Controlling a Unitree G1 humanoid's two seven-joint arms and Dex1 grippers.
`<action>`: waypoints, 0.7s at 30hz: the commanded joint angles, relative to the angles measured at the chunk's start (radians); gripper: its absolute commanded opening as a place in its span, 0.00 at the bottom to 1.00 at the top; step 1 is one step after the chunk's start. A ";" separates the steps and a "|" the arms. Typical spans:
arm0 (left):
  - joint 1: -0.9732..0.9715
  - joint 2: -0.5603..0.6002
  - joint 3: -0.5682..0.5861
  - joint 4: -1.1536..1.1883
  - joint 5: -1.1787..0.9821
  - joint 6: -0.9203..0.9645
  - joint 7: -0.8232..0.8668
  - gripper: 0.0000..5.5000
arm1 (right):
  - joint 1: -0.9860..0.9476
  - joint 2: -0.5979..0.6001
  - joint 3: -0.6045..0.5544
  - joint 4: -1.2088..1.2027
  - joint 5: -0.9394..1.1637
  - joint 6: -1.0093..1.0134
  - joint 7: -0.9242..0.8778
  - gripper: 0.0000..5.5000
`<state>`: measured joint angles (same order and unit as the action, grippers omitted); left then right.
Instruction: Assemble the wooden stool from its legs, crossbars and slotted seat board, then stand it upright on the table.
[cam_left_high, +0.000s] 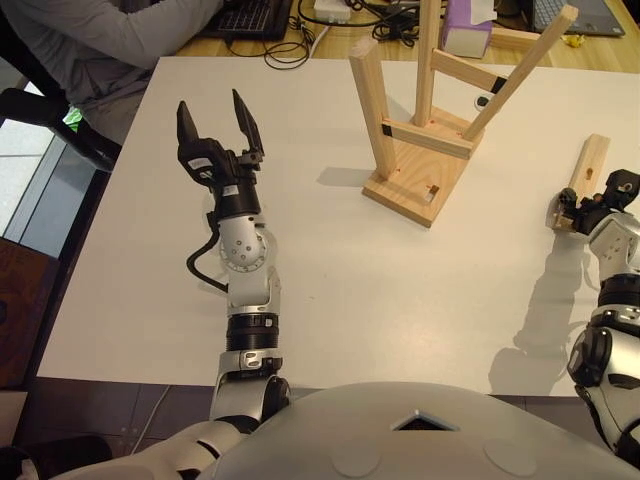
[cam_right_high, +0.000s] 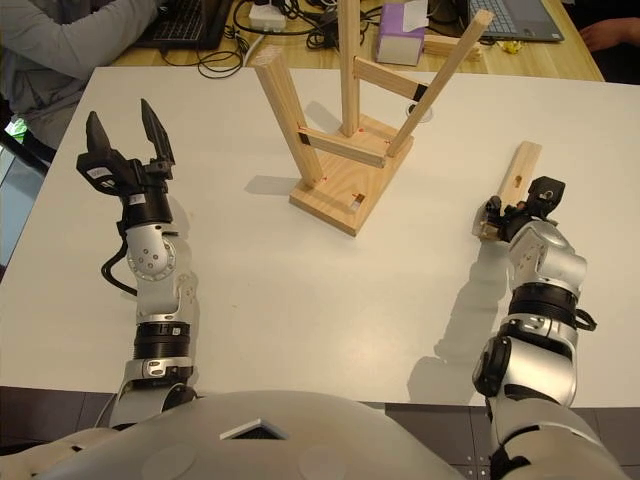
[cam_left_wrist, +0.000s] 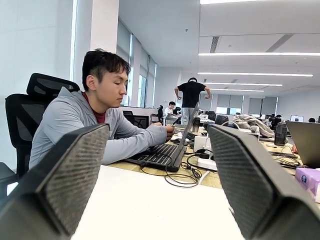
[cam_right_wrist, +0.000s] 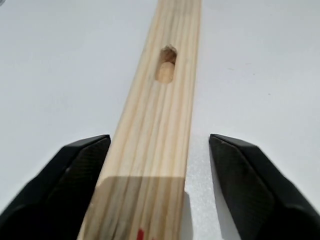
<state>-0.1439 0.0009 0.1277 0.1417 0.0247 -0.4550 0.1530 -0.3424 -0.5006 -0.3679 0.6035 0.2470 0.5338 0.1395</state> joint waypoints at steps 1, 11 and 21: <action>-0.006 0.014 0.039 -0.035 -0.007 0.007 0.025 0.67 | 0.183 0.058 0.027 -0.122 0.020 0.126 0.030 0.56; -0.172 0.117 0.136 -0.225 -0.071 0.138 0.027 0.67 | 0.220 0.207 -0.072 -0.297 0.022 -0.009 -0.180 0.37; -0.370 0.184 0.148 -0.271 -0.236 0.301 -0.080 0.67 | 0.195 0.149 0.037 -0.460 -0.227 -0.514 -0.238 0.37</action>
<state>-0.4228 0.1517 0.2724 -0.1067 -0.1443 -0.2098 0.1135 -0.1119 -0.2998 -0.3431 0.2051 0.0718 0.1232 -0.0905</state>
